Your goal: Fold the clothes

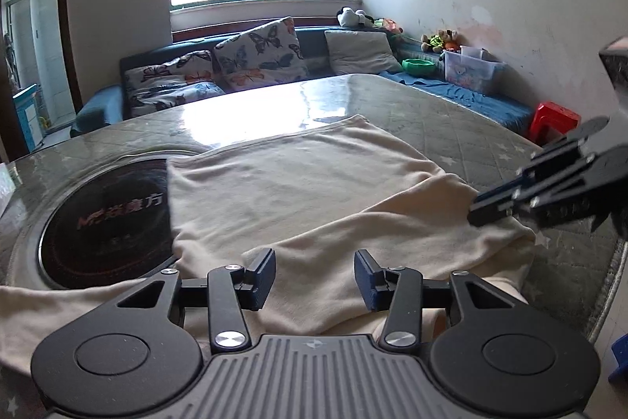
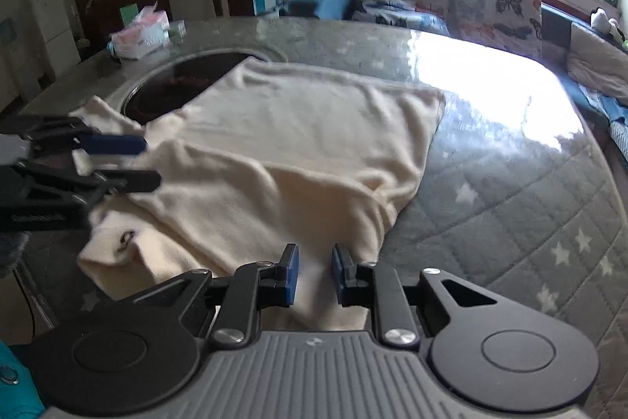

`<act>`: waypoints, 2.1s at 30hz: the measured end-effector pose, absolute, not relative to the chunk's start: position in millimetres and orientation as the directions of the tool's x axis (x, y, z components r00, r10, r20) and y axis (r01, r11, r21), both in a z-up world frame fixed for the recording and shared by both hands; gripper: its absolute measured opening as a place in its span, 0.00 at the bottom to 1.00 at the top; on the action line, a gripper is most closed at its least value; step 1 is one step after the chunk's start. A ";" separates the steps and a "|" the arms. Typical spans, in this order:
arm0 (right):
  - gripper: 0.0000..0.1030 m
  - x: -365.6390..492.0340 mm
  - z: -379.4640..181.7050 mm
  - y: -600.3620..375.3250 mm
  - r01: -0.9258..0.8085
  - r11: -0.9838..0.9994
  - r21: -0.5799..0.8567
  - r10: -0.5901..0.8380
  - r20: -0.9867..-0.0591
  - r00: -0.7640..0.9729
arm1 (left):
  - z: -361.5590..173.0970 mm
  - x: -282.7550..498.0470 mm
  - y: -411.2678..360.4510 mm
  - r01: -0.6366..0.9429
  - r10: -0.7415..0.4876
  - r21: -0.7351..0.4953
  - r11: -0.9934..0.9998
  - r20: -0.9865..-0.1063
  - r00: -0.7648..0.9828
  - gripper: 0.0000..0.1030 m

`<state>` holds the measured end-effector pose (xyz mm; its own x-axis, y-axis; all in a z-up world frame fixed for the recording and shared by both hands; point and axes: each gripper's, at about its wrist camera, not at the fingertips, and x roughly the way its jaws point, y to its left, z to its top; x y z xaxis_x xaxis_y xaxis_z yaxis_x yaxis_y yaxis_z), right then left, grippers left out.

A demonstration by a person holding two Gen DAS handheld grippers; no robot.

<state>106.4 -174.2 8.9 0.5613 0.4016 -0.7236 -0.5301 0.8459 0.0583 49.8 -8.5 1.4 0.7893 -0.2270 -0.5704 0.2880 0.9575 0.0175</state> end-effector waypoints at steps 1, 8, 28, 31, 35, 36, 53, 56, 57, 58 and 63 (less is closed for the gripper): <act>0.17 108.8 11.7 -175.5 -0.529 0.847 0.060 0.407 -0.713 0.571 | 1.3 52.4 -9.6 0.291 -0.229 0.017 0.957 -0.572 0.788 0.45; 0.17 141.2 1.9 -169.2 -0.509 0.859 0.064 0.402 -0.700 0.590 | -12.9 71.9 -9.7 0.261 -0.206 0.001 0.965 -0.613 0.762 0.39; 0.55 89.0 -1.1 -168.4 -0.572 0.820 -0.007 0.418 -0.675 0.608 | -8.6 53.0 4.5 0.227 -0.176 0.006 0.974 -0.607 0.775 0.37; 0.60 86.6 -5.0 -170.2 -0.568 0.823 -0.005 0.416 -0.675 0.609 | -9.0 47.3 6.6 0.215 -0.164 0.010 0.977 -0.611 0.774 0.38; 0.73 82.2 -4.6 -175.9 -0.540 0.842 0.011 0.412 -0.659 0.629 | -8.9 37.7 10.5 0.207 -0.156 0.012 0.978 -0.616 0.772 0.42; 0.77 80.7 -3.8 -177.0 -0.534 0.845 0.009 0.409 -0.653 0.637 | -8.6 35.4 11.1 0.208 -0.156 0.012 0.978 -0.616 0.772 0.42; 1.00 67.9 -6.7 -213.5 -0.383 0.924 -0.010 0.296 -0.616 0.731 | -9.3 62.8 -4.8 0.184 -0.122 0.033 0.982 -0.631 0.766 0.42; 1.00 69.6 -7.1 -213.3 -0.382 0.924 -0.011 0.297 -0.609 0.736 | -9.6 65.4 -1.7 0.155 -0.103 0.027 0.988 -0.634 0.767 0.42; 1.00 70.2 -7.0 -212.6 -0.385 0.923 -0.012 0.299 -0.606 0.737 | -10.1 67.0 -1.1 0.152 -0.102 0.024 0.988 -0.636 0.765 0.42; 1.00 71.2 -6.8 -211.3 -0.388 0.922 -0.014 0.301 -0.604 0.738 | -10.7 68.5 -0.5 0.149 -0.101 0.022 0.989 -0.639 0.763 0.42; 1.00 78.0 -5.5 -205.8 -0.394 0.919 -0.017 0.310 -0.588 0.748 | -14.5 74.6 2.3 0.147 -0.119 -0.011 0.989 -0.654 0.747 0.24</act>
